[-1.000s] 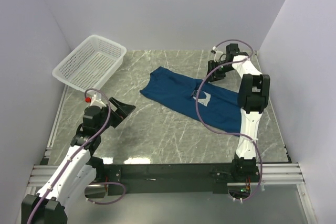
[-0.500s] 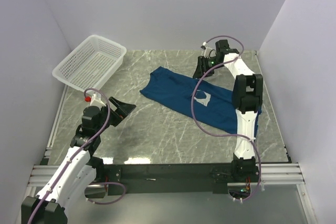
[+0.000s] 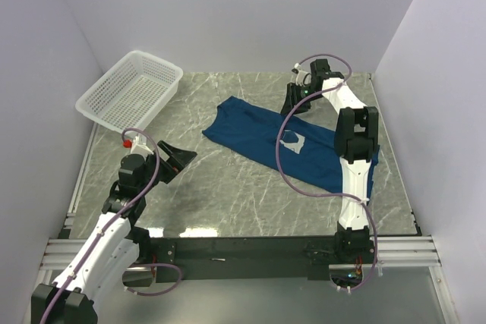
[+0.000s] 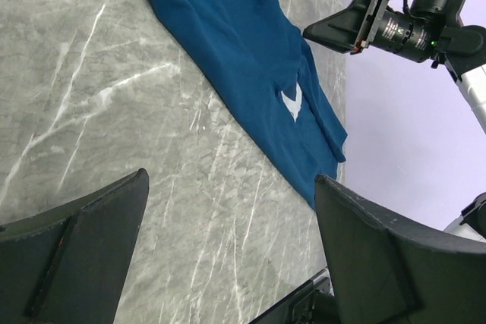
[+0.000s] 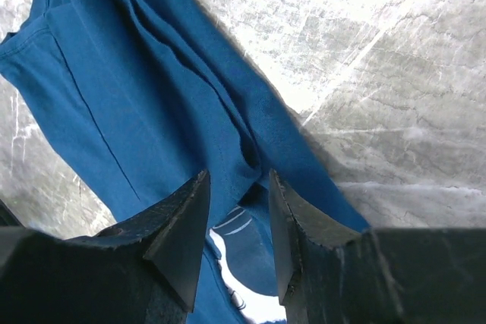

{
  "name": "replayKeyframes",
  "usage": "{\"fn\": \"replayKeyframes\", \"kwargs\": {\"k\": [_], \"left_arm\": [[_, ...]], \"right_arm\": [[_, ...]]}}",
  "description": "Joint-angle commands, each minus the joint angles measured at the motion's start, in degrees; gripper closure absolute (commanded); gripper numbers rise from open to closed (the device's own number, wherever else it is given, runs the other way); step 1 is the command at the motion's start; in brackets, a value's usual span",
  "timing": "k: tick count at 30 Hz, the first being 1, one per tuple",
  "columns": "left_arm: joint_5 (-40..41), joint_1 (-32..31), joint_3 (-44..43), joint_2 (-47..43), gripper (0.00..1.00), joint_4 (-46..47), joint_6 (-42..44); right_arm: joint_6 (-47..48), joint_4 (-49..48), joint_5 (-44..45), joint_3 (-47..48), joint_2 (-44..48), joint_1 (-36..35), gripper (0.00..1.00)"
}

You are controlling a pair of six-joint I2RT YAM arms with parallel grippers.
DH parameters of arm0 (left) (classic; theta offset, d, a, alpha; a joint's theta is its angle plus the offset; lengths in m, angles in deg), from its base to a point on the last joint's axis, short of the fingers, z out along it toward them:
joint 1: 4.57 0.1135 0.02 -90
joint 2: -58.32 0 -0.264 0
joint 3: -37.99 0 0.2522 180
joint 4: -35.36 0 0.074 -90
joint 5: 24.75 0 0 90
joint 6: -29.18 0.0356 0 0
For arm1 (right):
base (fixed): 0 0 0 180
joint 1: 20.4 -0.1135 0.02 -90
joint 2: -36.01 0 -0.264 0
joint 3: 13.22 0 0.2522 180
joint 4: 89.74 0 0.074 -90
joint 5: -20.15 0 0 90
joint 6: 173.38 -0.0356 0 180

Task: Fold and stack the t-shirts
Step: Fold the tshirt

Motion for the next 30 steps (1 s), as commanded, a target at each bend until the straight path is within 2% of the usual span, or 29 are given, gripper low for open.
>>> {"fn": "replayKeyframes", "kwargs": {"k": [1,20,26,30], "left_arm": [[-0.99,0.08,0.75,-0.91,0.05,2.96,-0.54],[-0.73,0.17,-0.12,-1.35,0.05,1.82,-0.01],[-0.64,0.08,-0.13,-1.61,0.05,1.73,-0.1],[-0.73,0.17,-0.3,-1.44,0.05,1.73,-0.01]], "right_arm": [[-1.03,-0.64,-0.73,0.27,-0.44,-0.71,0.56],[-2.26,-0.9,-0.12,0.44,-1.85,-1.68,0.6],[-2.61,-0.99,-0.56,1.06,-2.02,-1.68,0.74],[-2.17,-1.94,-1.26,0.36,-0.71,-1.77,0.91]]}}
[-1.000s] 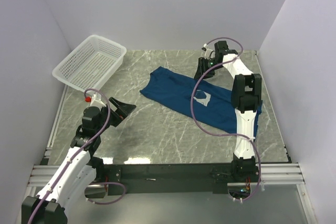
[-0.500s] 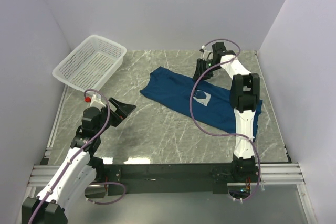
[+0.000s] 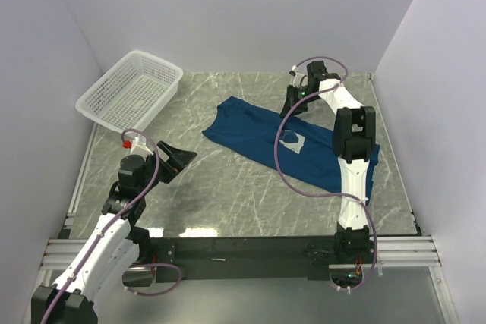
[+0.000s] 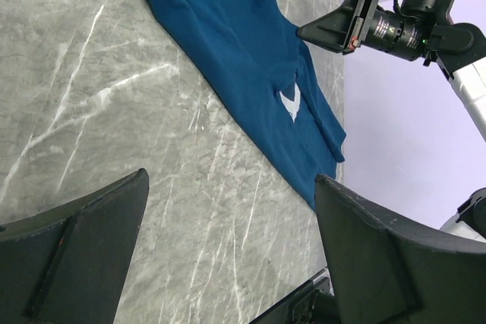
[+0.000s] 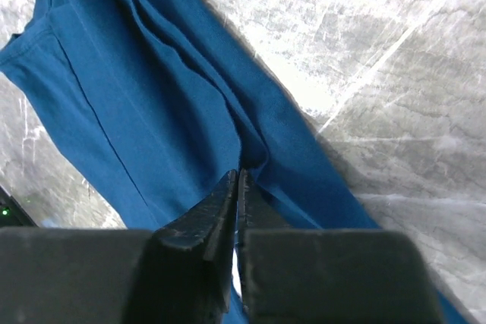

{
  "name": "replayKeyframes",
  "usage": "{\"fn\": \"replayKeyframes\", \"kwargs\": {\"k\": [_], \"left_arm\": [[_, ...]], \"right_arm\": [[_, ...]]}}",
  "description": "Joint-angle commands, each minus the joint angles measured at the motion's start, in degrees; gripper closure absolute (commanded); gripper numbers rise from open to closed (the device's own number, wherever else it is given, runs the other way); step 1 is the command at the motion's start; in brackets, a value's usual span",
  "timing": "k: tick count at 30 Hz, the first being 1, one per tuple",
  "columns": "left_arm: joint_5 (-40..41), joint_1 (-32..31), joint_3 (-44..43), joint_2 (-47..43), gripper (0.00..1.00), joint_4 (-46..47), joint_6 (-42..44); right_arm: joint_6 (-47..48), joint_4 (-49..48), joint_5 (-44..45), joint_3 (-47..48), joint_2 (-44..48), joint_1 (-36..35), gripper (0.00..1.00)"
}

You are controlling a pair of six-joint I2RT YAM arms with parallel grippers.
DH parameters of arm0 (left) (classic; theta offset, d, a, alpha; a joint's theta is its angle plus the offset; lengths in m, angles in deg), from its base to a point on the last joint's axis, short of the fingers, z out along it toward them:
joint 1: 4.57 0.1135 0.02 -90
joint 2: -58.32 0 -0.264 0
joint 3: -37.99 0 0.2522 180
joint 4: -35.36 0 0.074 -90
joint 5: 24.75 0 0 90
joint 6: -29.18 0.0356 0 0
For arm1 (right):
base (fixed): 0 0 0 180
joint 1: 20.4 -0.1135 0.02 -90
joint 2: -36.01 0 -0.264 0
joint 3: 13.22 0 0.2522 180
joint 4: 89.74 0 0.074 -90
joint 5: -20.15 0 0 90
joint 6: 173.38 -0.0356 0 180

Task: Fold and stack the t-shirts
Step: Fold the tshirt

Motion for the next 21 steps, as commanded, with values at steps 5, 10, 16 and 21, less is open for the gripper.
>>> {"fn": "replayKeyframes", "kwargs": {"k": [5,10,16,21], "left_arm": [[-0.73,0.15,-0.78,-0.61,0.04,1.9,0.19],[-0.9,0.15,-0.61,-0.35,0.05,2.17,0.19],[-0.99,0.06,-0.61,0.01,0.05,2.26,0.19],[-1.17,0.15,-0.87,0.01,0.05,1.82,0.62]], "right_arm": [[2.64,-5.51,-3.72,-4.57,6.0,-0.85,1.0],[8.0,-6.74,-6.62,-9.32,11.01,-2.96,1.0],[12.14,-9.99,-6.54,-17.32,16.82,-6.91,1.0],[16.18,-7.98,-3.65,-18.3,17.88,-9.38,1.0]]}}
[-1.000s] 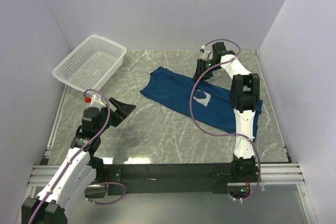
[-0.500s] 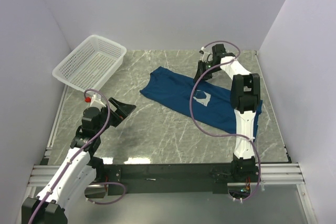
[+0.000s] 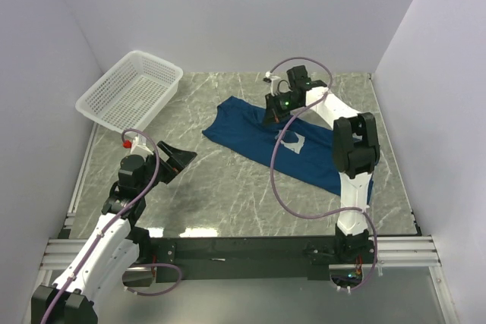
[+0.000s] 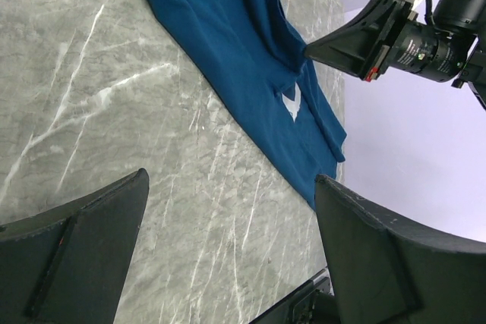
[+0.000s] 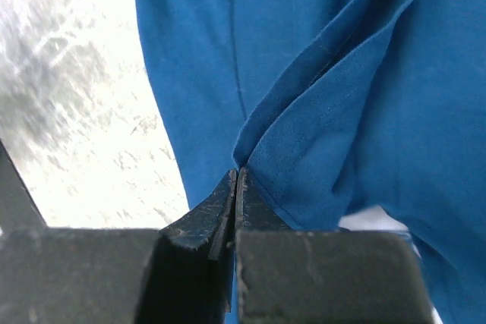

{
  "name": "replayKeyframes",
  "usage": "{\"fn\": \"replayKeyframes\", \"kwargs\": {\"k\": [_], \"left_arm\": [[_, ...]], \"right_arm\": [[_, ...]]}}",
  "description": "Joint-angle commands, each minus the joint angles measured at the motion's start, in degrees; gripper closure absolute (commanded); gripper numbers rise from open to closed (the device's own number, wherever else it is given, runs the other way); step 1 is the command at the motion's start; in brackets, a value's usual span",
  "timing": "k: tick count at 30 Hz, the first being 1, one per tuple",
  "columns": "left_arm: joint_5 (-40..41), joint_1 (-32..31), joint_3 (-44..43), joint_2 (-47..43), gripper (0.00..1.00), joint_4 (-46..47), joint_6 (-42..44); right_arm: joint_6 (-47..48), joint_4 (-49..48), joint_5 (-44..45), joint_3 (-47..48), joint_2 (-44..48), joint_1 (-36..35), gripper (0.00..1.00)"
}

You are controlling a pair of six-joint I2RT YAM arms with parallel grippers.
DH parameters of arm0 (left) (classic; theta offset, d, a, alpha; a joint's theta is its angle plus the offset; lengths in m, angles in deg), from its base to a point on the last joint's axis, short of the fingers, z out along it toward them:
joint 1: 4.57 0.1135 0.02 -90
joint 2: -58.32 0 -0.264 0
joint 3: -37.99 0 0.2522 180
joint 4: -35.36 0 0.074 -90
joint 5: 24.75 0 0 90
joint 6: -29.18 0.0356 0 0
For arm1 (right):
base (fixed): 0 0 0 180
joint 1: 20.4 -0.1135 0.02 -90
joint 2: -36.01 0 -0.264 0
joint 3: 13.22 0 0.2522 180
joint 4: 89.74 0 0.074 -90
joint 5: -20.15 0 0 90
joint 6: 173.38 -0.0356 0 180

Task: Fold and stack the t-shirts
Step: Fold the tshirt

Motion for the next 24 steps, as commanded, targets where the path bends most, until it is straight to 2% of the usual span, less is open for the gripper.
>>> {"fn": "replayKeyframes", "kwargs": {"k": [1,11,14,17,18,20,24], "left_arm": [[-1.06,0.15,-0.87,-0.02,0.05,1.82,0.6],[-1.58,0.15,-0.52,0.95,0.05,3.31,0.43],[-1.59,0.15,-0.61,1.04,0.05,3.49,0.43],[-1.59,0.06,-0.61,0.95,0.05,3.4,0.43],[-1.67,0.15,-0.61,0.78,0.04,3.31,0.43],[-1.59,0.15,-0.61,0.34,0.04,3.05,0.43],[-1.41,0.15,-0.43,-0.28,0.04,2.43,0.52]], "right_arm": [[4.97,0.13,1.96,-1.25,2.67,-1.22,1.0],[13.93,0.49,6.97,-6.7,6.36,-2.28,1.0],[15.61,3.3,6.18,-5.39,5.83,-2.2,0.93],[14.04,3.57,5.39,-4.16,6.0,-2.11,0.65],[13.68,3.3,4.95,-3.8,6.27,-2.2,0.62],[12.72,3.3,4.86,-2.23,6.53,-2.55,0.57],[13.06,4.09,7.48,0.5,5.83,-5.27,0.56]]}}
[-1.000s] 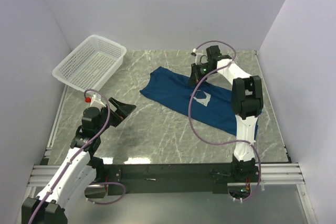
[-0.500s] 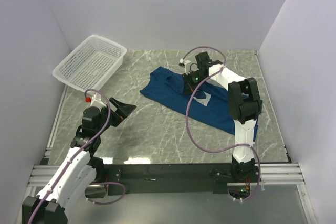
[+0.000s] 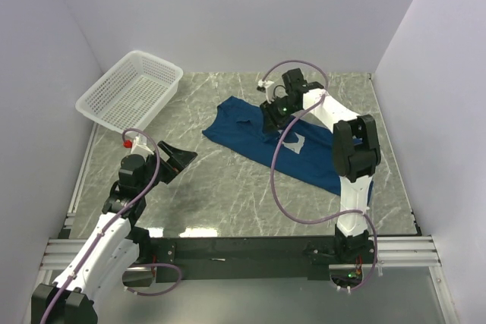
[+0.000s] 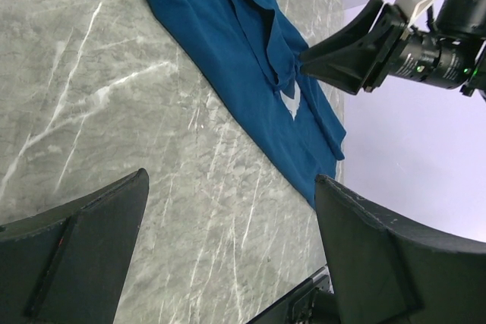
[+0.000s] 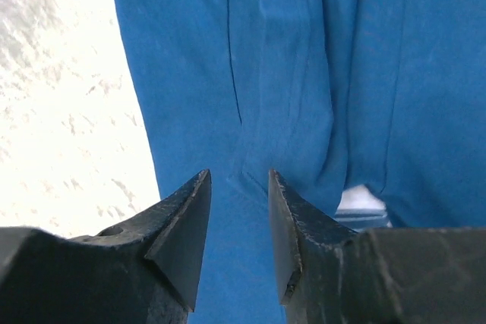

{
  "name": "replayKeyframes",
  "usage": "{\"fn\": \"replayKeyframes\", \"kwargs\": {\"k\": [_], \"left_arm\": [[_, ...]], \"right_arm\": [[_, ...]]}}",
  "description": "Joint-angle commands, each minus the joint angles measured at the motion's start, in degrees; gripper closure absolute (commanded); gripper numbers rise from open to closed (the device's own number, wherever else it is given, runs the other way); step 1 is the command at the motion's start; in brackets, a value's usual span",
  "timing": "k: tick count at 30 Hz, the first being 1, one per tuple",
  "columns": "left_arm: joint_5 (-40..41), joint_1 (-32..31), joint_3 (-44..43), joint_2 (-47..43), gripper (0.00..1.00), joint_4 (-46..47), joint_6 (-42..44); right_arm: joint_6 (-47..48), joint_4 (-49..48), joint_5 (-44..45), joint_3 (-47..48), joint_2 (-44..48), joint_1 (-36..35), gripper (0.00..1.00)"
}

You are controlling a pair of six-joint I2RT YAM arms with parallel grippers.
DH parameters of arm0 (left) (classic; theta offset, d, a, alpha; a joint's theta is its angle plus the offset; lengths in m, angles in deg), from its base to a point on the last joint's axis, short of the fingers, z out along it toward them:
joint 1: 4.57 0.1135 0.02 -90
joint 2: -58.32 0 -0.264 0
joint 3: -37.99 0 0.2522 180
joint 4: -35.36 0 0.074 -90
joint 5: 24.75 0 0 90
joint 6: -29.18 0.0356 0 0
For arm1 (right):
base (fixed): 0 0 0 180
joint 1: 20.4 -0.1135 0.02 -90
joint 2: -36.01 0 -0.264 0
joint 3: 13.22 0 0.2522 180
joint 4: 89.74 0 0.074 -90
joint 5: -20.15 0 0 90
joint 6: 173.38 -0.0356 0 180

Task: Fold and stack the t-shirts
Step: Fold the tshirt

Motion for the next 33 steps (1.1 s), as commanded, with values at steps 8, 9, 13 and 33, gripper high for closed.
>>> {"fn": "replayKeyframes", "kwargs": {"k": [8,9,13,33], "left_arm": [[-0.78,0.15,0.1,-2.14,0.04,1.38,0.32],[-0.78,0.15,0.18,-2.23,0.04,1.38,0.41],[-1.13,0.06,0.01,-2.05,0.04,1.47,0.41],[-1.39,0.15,0.8,-2.41,0.04,1.56,0.41]], "right_arm": [[0.56,-4.34,14.68,3.19,1.52,-9.17,0.53],[0.48,-5.48,15.83,3.11,1.43,-9.53,0.53],[-0.05,-6.63,21.71,4.33,0.03,-10.41,0.52],[-0.14,-5.93,25.95,7.94,-5.95,-11.29,0.53]]}}
